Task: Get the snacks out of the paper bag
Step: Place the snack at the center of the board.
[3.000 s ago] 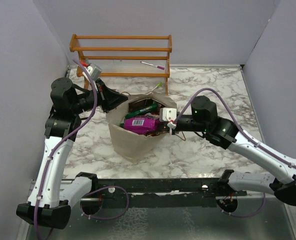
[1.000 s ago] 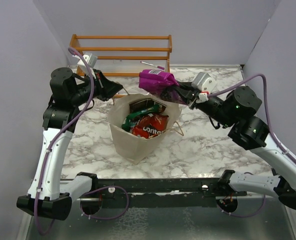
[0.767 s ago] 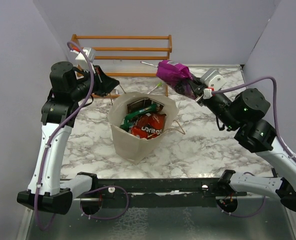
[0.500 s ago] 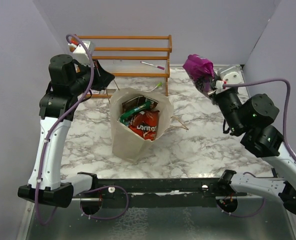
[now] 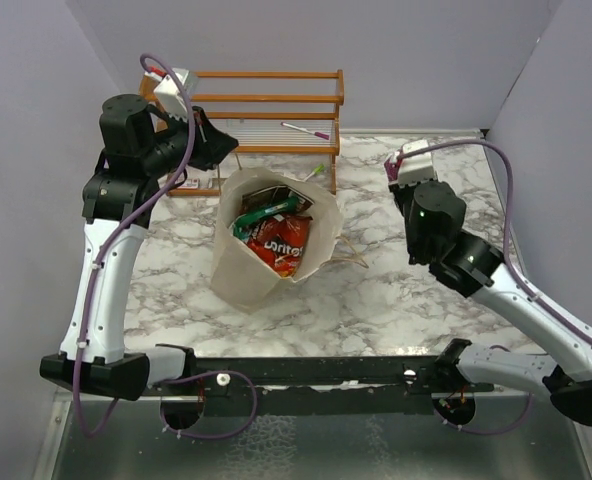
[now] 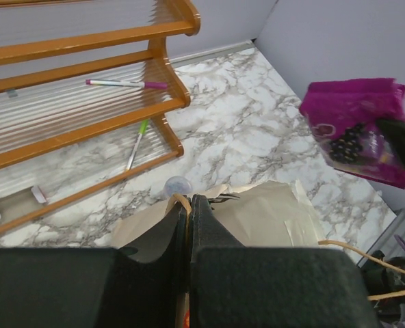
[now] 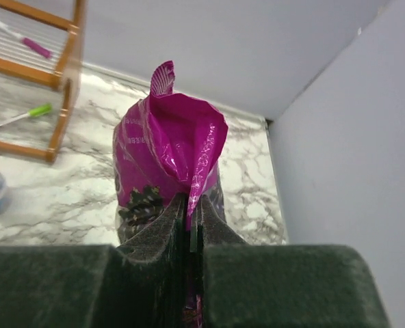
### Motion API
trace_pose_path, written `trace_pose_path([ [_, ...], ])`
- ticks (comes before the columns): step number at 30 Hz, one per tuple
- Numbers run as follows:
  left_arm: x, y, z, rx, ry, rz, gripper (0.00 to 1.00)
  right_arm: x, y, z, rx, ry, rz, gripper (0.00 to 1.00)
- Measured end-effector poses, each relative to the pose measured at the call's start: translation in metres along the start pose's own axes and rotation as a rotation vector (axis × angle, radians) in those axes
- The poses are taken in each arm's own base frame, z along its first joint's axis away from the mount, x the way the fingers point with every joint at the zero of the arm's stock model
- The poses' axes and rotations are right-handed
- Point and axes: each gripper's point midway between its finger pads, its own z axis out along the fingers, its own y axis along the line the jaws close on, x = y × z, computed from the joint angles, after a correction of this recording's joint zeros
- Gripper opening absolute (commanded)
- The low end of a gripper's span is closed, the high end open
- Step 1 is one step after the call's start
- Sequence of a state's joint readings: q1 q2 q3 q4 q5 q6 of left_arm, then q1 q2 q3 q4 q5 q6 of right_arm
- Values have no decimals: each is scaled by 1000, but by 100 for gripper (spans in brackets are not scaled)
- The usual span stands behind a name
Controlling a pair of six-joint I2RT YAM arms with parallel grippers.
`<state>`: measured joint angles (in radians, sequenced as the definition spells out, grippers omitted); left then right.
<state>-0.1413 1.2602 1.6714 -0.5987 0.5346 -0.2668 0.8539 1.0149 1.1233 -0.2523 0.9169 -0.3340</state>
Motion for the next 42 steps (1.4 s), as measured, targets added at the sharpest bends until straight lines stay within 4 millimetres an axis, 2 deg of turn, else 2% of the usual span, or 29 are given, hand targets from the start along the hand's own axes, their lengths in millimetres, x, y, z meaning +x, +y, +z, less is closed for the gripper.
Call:
trace_pose_path([
  [1,-1,-3,0,15,-1,-2,0,6,0,6,11,22,13,1],
  [5,2,-15,5,103,-25,-37,0,56,-13,48,73,174,77,1],
  [10,21,-32,10,248,-51,-160,0,121,-20,81,125,348,101,1],
  [14,27,-44,10,343,-65,-245,0,169,-21,104,141,470,109,1],
  [17,24,-54,6,405,-76,-292,0,213,-37,119,188,567,105,1],
  [20,15,-65,1,463,-91,-321,0,243,-59,124,246,634,58,1],
  [22,10,-72,-3,497,-96,-337,0,256,-78,127,298,656,-2,1],
  [25,8,-80,-7,537,-86,-370,0,261,-90,135,339,651,-86,1],
  [28,13,-82,-6,552,-67,-411,0,269,-85,153,337,645,-132,1],
  [32,20,-86,-6,561,-39,-450,0,297,-63,180,287,693,-136,2],
  [34,24,-90,-9,570,-32,-454,0,298,-51,189,252,696,-102,14],
  [39,33,-104,-17,591,-30,-456,0,290,-20,203,114,646,70,58],
  [42,40,-113,-16,595,-29,-473,0,294,13,199,-22,634,182,72],
])
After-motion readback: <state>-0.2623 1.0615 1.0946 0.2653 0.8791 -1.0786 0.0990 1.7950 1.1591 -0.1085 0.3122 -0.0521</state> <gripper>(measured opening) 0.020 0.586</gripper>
